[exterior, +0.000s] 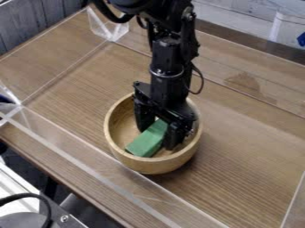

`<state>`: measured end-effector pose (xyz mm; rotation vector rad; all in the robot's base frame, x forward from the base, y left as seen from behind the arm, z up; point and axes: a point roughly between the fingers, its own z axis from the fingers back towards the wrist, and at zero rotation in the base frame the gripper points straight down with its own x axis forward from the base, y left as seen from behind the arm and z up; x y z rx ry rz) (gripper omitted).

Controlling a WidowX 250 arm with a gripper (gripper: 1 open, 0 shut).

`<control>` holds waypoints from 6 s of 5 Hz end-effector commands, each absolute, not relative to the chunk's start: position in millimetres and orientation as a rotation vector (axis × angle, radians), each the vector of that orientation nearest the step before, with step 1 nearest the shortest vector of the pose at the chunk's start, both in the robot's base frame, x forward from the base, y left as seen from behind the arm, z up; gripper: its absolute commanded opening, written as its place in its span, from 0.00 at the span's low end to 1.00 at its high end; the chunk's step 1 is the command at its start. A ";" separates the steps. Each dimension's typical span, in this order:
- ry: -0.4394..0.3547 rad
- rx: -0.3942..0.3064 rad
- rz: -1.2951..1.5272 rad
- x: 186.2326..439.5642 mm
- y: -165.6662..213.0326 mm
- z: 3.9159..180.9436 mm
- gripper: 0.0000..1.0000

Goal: Remove the green block from inside the brown bowl and put it on the table

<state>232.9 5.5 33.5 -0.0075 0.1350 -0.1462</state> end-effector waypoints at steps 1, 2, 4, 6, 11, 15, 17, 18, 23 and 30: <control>0.101 -0.005 -0.151 241.5 4.7 37.8 1.00; 0.098 -0.009 -0.149 244.5 5.2 37.3 1.00; 0.083 -0.018 -0.142 247.5 5.4 45.1 1.00; 0.072 -0.025 -0.134 248.2 6.0 50.1 1.00; 0.071 -0.036 -0.123 249.5 8.9 57.2 0.00; 0.026 -0.042 -0.102 256.5 17.4 97.3 0.00; -0.066 -0.031 -0.016 283.0 60.6 145.5 0.00; -0.092 -0.025 0.032 299.1 89.2 159.5 0.00; 0.001 0.019 0.068 345.3 142.4 66.0 0.00; -0.002 0.009 0.106 347.4 160.2 57.1 0.00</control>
